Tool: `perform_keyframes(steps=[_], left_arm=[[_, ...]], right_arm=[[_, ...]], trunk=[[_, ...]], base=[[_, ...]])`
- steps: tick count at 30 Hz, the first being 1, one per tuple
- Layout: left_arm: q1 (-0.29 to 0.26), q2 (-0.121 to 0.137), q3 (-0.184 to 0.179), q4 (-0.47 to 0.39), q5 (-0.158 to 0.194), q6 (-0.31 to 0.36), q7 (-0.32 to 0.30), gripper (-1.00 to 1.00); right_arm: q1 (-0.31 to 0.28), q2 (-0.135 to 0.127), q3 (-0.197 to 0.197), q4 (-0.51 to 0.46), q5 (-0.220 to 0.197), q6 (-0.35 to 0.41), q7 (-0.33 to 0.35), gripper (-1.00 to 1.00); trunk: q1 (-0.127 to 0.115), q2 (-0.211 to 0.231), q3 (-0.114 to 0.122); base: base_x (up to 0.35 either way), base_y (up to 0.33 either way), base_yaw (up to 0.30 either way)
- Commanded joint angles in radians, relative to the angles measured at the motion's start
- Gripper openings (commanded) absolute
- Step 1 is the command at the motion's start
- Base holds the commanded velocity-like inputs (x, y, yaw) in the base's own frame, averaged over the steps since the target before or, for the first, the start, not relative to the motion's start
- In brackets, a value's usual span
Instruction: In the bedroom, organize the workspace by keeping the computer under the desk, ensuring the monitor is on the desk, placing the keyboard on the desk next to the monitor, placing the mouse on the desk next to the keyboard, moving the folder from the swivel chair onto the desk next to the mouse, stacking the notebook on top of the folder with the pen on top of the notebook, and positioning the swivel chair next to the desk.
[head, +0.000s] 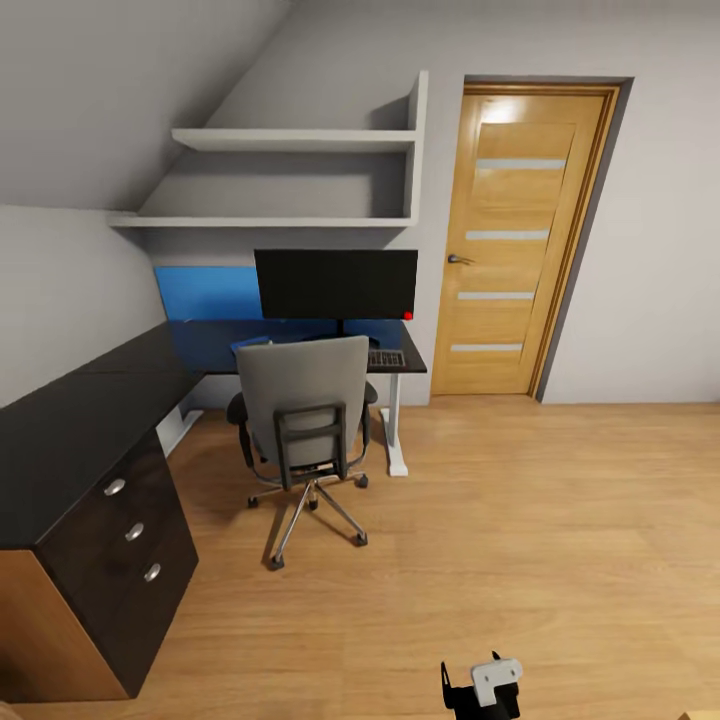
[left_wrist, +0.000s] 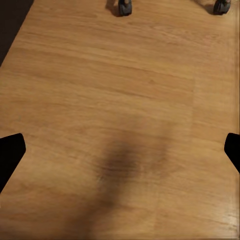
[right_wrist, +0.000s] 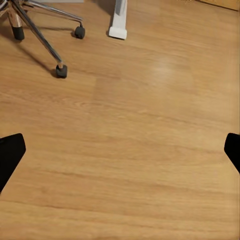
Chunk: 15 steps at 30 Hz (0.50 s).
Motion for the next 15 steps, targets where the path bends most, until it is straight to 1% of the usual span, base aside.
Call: perform_keyframes(steps=[1,6,11,15], left_arm=[[-0.001,0.000,-0.008,0.003,0.003,-0.005,0.004,1.00],[-0.001,0.002,-0.007,0.010,0.004,-0.014,-0.003,1.00],[-0.001,0.010,-0.006,0.012,0.005,-0.020,-0.006,1.00],[-0.001,0.017,-0.005,0.012,0.005,-0.044,-0.015,1.00]], right_arm=[[-0.001,0.001,0.009,0.002,-0.003,-0.003,-0.006,1.00],[0.000,0.001,0.009,0.002,-0.003,-0.005,-0.006,1.00],[0.000,0.001,0.009,0.002,-0.003,-0.007,-0.006,1.00],[0.000,0.001,0.010,0.001,-0.003,-0.009,-0.006,1.00]], trunk=[[-0.004,0.007,0.002],[-0.023,0.042,0.018],[-0.042,0.077,0.034],[-0.058,0.105,0.046]], base=[[0.000,0.000,0.000],[0.000,0.000,0.000],[0.000,0.000,0.000],[0.000,0.000,0.000]])
